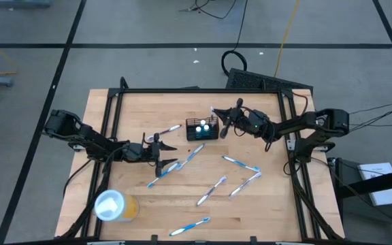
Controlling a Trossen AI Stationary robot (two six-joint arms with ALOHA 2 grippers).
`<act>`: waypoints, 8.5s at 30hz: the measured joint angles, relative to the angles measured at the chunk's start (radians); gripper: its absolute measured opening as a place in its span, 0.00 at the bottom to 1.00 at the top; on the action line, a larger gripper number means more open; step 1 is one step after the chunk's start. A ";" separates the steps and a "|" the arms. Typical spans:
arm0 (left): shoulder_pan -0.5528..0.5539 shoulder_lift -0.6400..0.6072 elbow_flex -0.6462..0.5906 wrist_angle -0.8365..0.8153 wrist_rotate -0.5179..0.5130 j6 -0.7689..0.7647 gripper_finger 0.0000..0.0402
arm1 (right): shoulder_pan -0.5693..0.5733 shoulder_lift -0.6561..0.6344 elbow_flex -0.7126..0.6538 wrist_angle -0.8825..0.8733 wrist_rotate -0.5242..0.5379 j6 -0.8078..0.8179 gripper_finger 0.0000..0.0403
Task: Pick & Place toothbrushing station
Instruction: Put the purple toothbrush into the black organizer
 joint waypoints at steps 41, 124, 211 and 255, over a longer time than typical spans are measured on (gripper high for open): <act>0.000 0.000 0.000 -0.001 0.000 0.000 0.54 | -0.007 0.002 0.002 -0.094 -0.002 0.050 0.00; -0.016 0.000 0.000 0.001 0.004 -0.046 0.54 | 0.724 0.144 0.358 -1.530 0.113 0.436 0.32; -0.032 0.671 1.153 -1.283 0.078 -0.219 0.06 | 1.062 0.046 0.471 -2.042 0.532 0.965 0.32; -0.208 0.243 0.217 0.196 -0.209 -0.019 0.06 | 0.810 -0.073 -0.110 0.184 0.363 0.077 0.30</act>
